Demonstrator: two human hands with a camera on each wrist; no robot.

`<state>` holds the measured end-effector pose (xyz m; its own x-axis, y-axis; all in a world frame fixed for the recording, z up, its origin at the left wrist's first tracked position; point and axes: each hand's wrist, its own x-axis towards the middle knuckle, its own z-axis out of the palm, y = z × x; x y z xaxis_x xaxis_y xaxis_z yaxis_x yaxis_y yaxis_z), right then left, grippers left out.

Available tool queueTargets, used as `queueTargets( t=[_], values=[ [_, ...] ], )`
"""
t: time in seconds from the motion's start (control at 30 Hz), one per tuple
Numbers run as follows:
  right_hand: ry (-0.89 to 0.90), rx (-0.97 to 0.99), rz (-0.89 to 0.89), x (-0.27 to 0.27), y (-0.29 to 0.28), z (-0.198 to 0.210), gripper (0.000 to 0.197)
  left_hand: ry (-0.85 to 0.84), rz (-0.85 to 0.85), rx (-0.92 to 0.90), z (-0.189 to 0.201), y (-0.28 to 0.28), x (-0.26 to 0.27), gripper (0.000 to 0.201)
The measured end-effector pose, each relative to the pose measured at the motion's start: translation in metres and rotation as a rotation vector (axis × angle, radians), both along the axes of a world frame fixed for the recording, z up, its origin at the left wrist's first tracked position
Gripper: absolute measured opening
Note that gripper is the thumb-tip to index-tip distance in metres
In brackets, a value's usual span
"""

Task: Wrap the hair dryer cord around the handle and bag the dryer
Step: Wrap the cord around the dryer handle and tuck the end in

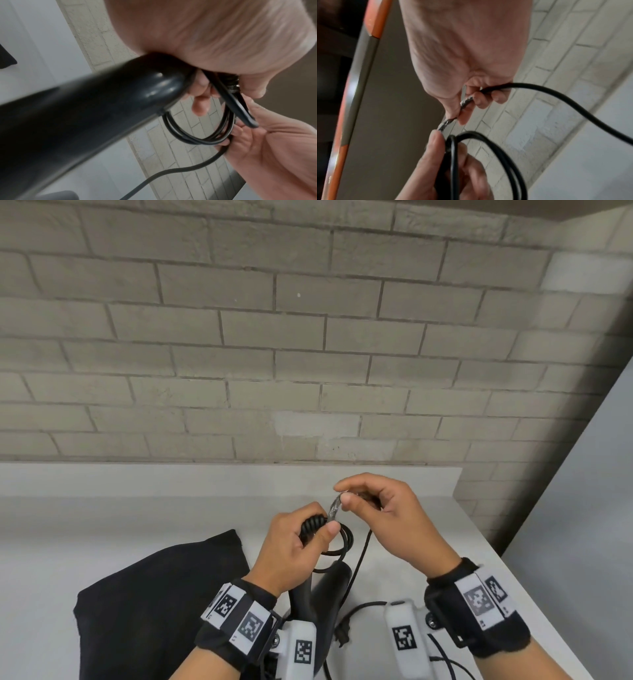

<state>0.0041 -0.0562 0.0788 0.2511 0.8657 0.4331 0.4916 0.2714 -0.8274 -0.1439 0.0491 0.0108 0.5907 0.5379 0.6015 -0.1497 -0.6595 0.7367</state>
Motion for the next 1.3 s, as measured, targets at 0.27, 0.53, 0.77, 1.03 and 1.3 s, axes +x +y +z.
queueTargets(
  t=[0.27,0.53,0.77,1.03,1.3],
  values=[
    [0.150,0.057,-0.108,-0.008,0.014,-0.030,0.009,-0.050,-0.021,0.003,0.002,-0.002,0.000,0.036],
    [0.160,0.027,-0.048,-0.028,0.004,-0.044,0.022,-0.106,0.026,-0.052,-0.006,0.002,0.001,0.039],
    [0.043,-0.035,-0.036,-0.032,0.003,-0.048,0.032,-0.130,0.058,-0.065,-0.004,0.000,-0.002,0.041],
    [0.108,-0.096,0.029,-0.030,0.004,-0.039,0.038,-0.150,0.159,0.009,-0.005,-0.002,-0.001,0.022],
    [0.010,0.067,-0.201,-0.044,0.001,-0.056,0.036,-0.138,0.230,0.030,-0.010,0.001,0.001,0.021]
  ],
)
